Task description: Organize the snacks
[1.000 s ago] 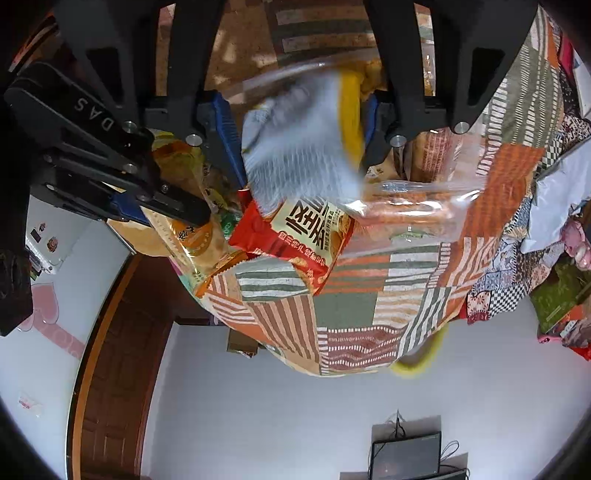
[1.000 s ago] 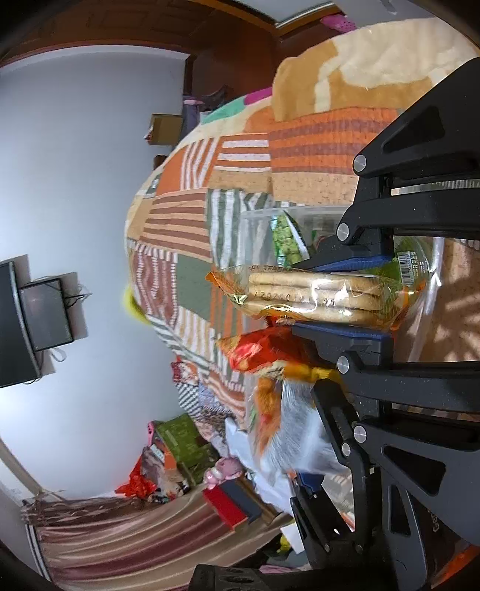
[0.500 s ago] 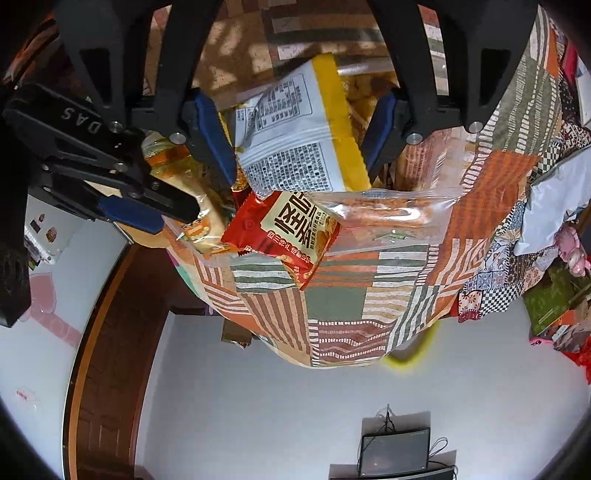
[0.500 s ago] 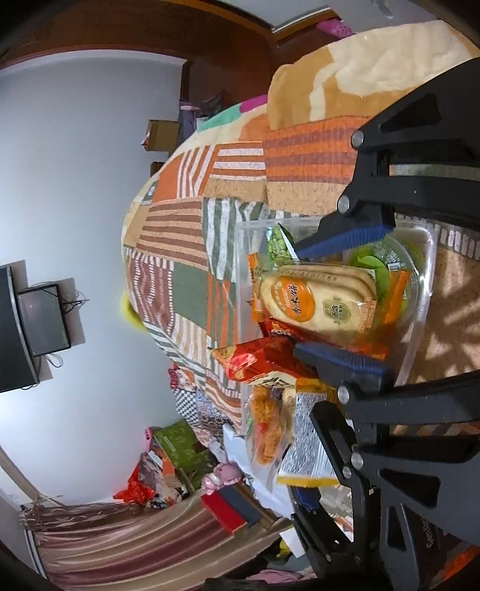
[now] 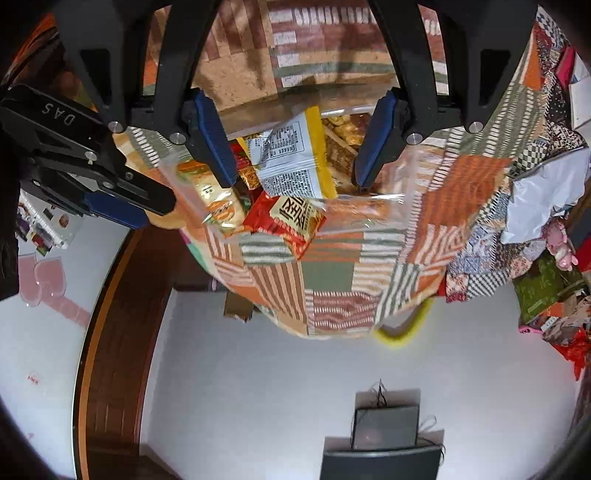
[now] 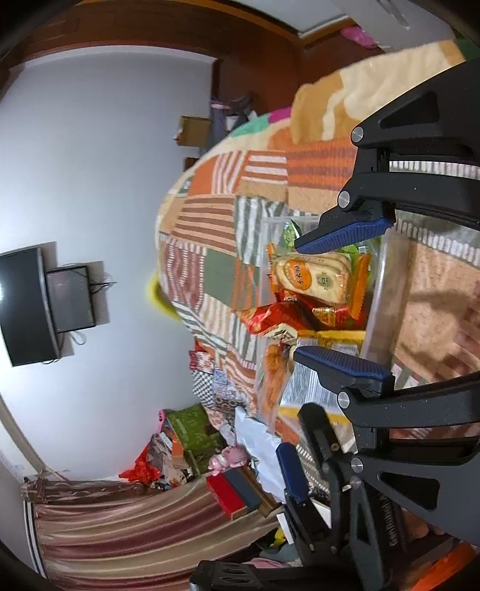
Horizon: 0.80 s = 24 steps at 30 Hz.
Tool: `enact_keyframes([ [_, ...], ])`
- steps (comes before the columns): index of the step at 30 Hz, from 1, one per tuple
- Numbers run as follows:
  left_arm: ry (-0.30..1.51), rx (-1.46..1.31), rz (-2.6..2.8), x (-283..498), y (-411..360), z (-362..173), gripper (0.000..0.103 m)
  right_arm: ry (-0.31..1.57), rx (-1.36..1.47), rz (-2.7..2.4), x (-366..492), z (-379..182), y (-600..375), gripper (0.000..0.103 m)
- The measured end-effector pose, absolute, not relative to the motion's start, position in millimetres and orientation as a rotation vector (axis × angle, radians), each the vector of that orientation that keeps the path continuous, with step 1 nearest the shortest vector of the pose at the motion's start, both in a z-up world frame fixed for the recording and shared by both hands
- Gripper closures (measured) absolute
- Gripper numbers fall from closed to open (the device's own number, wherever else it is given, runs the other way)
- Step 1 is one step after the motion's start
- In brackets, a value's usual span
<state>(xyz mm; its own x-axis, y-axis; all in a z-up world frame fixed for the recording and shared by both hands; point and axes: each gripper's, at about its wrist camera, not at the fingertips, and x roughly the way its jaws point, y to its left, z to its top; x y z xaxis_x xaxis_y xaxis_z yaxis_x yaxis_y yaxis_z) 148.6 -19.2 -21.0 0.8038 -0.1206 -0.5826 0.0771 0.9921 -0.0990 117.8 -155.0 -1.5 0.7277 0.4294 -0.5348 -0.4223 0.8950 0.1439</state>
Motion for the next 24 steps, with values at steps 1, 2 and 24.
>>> enact_keyframes([
  [1,0.611,-0.073,-0.102,141,-18,-16,0.036,0.58,0.009,0.468,113,3,-155,0.055],
  [2,0.599,-0.075,-0.098,136,-17,-11,0.036,0.568,0.003,0.468,107,8,-155,0.055],
  [24,0.347,-0.037,-0.051,26,-17,47,0.002,0.37,0.011,0.375,25,53,-162,0.016],
])
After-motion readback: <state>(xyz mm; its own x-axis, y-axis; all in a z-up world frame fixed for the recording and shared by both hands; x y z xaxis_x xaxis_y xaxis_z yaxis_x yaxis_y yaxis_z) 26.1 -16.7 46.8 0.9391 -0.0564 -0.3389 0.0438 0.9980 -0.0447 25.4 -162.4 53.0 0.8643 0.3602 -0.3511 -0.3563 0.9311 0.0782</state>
